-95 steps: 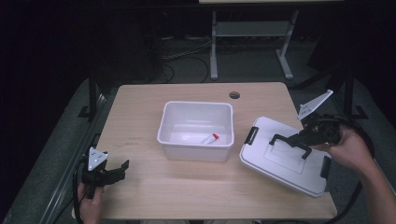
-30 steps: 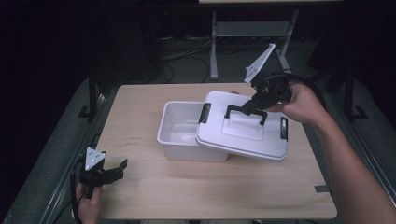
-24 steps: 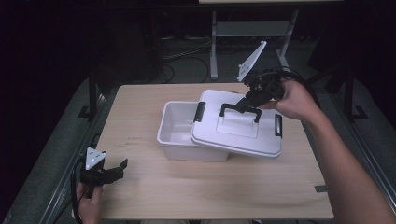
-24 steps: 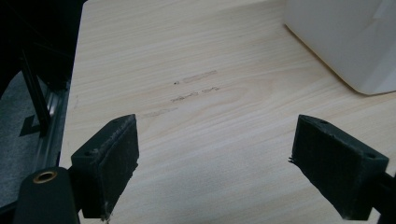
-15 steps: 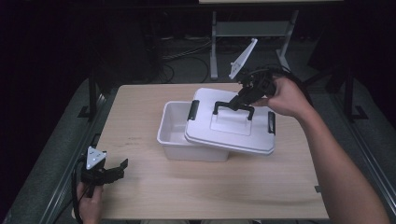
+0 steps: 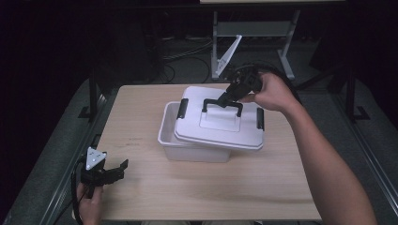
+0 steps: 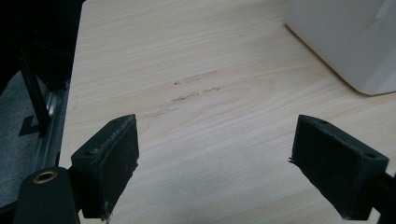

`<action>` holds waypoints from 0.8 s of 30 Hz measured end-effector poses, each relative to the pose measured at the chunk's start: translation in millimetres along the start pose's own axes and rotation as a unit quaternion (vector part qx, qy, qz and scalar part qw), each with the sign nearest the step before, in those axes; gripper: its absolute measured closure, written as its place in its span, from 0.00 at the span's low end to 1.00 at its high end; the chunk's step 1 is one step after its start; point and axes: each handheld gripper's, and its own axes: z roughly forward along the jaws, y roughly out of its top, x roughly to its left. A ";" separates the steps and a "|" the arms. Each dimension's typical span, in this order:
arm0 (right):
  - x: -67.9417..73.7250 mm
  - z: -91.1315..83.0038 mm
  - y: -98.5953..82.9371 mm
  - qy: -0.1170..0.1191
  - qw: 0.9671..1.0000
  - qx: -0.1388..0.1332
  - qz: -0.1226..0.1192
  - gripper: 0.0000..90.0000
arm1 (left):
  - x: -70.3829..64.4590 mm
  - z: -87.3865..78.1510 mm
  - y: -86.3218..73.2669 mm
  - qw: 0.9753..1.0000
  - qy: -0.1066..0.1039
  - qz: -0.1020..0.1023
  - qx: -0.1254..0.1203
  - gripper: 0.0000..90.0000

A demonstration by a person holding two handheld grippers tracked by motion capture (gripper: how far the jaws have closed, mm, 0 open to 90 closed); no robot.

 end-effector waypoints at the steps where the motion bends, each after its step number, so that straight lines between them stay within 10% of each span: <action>1: -0.8 1.5 1.8 0.000 1.000 0.000 -0.005 0.94 | 0.0 -0.1 0.0 1.000 0.000 0.000 0.000 0.16; 24: -15.2 35.3 30.8 0.027 0.999 0.009 -0.020 0.94 | 1.2 -1.4 -1.0 1.000 -0.001 -0.003 -0.002 0.16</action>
